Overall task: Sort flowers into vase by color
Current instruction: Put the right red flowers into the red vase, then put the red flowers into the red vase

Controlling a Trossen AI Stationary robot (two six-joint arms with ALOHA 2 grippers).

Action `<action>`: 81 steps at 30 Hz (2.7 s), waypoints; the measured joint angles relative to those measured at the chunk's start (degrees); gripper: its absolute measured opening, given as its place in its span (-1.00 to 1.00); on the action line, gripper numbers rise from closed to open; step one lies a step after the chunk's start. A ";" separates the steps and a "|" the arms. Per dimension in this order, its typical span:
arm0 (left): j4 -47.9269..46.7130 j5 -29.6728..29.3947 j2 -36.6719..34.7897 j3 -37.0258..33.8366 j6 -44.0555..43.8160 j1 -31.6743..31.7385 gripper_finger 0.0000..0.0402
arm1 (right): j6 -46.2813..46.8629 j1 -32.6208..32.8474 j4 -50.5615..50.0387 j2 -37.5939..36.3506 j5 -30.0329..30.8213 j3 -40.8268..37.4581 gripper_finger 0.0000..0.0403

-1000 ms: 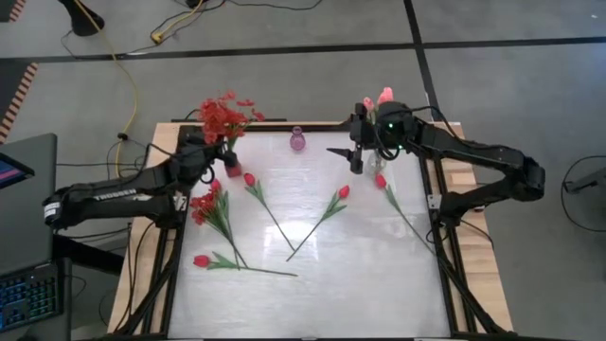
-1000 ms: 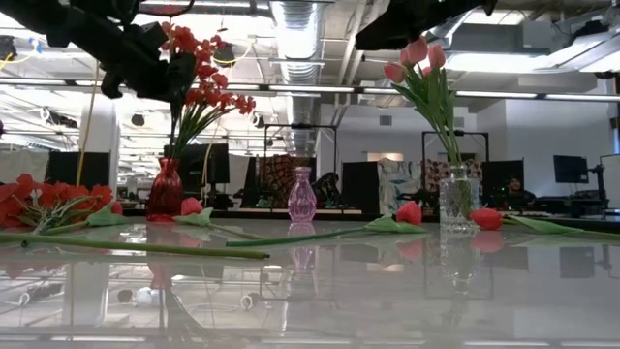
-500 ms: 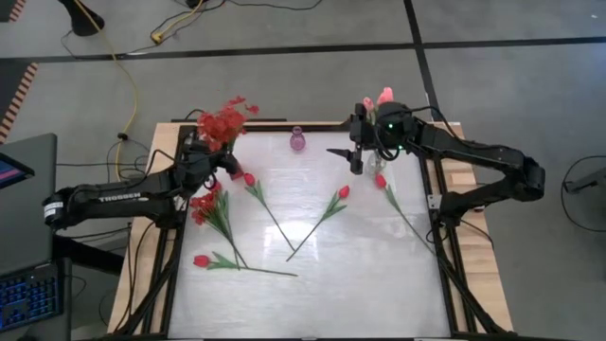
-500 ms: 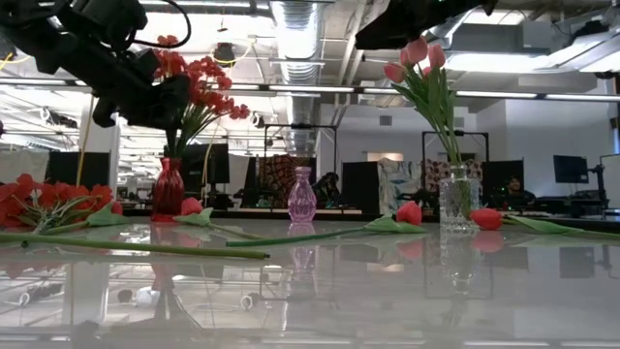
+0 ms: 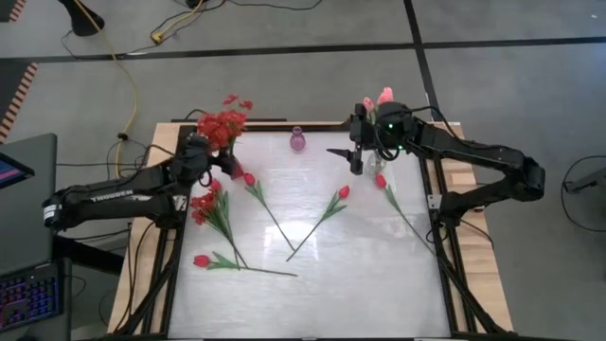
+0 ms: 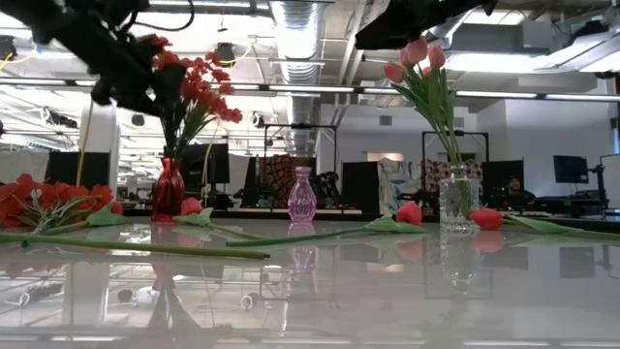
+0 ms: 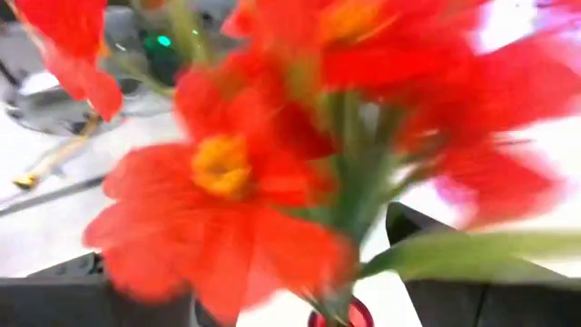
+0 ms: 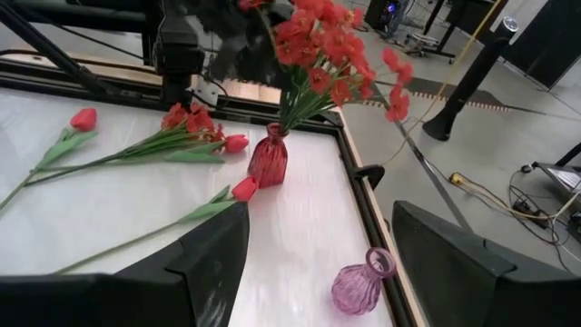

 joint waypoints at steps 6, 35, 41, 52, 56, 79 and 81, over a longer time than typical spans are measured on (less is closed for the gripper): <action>-23.18 10.80 -0.49 12.75 -7.83 -0.03 0.25 | 0.15 0.02 -0.09 0.00 0.02 0.00 0.49; -51.40 32.10 11.64 22.08 -69.35 -41.22 0.25 | 20.18 21.07 -10.69 2.58 0.85 -0.93 0.49; -48.82 23.98 22.99 21.95 -89.28 -49.70 0.20 | 23.06 27.79 -10.25 6.60 6.57 -1.36 0.49; -43.02 28.64 38.55 21.86 -103.92 -53.08 0.02 | 22.83 34.06 -6.51 13.49 6.60 -1.33 0.49; -41.43 28.73 42.40 21.86 -104.61 -52.86 -0.03 | 22.82 35.38 -6.54 14.16 6.57 -1.33 0.49; -24.71 28.77 46.11 11.57 -105.92 -51.31 -0.18 | 21.13 40.02 -6.86 14.03 6.45 -1.33 0.49; -24.38 28.79 46.10 11.32 -105.25 -50.95 -0.18 | 20.92 39.70 -6.80 14.03 6.49 -1.33 0.49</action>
